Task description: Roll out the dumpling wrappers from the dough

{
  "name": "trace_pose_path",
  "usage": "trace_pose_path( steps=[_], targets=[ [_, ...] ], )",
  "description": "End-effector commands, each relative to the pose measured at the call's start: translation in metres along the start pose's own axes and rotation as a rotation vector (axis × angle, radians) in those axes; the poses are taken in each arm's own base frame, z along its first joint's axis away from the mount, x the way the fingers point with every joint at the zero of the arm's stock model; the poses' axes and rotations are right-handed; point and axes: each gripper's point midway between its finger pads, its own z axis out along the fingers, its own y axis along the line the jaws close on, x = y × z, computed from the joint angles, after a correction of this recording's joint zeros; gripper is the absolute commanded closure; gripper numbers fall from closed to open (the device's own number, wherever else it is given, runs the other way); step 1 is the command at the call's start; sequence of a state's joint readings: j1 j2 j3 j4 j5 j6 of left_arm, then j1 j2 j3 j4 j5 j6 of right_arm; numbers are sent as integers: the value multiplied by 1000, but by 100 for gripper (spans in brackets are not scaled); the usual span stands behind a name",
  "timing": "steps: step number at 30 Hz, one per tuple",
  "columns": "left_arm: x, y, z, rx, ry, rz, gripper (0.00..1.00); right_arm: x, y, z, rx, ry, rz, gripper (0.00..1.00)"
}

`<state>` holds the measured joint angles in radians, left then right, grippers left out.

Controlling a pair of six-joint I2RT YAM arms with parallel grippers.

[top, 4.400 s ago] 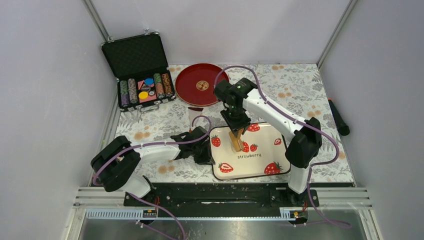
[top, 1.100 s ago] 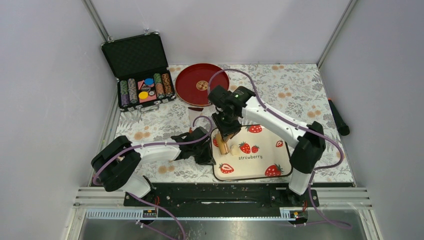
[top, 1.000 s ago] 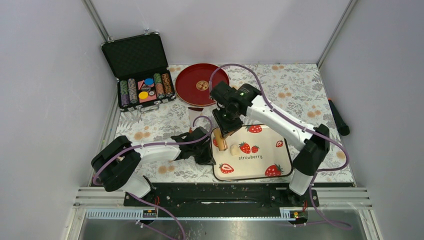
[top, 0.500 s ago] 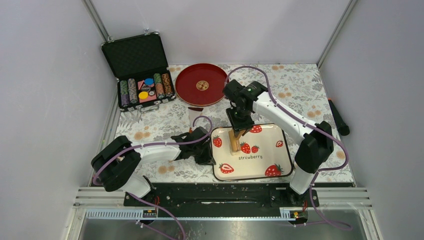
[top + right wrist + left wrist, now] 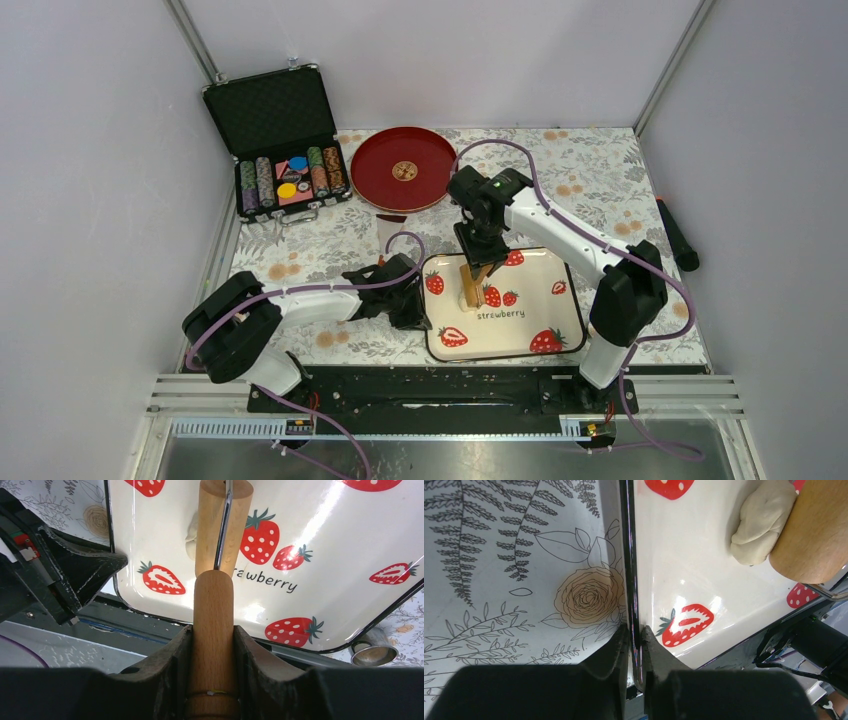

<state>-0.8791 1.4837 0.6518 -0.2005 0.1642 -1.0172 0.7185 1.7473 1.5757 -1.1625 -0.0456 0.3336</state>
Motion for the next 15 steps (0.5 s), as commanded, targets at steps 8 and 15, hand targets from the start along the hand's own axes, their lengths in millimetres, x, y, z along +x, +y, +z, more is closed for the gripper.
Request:
trace_pose_path(
  steps=[8, 15],
  targets=[
    [15, 39, 6, -141, 37, 28, 100, 3, 15, 9, -82, 18, -4, 100],
    [15, 39, 6, -142, 38, 27, 100, 7, 23, 14, -108, 40, -8, 100]
  ],
)
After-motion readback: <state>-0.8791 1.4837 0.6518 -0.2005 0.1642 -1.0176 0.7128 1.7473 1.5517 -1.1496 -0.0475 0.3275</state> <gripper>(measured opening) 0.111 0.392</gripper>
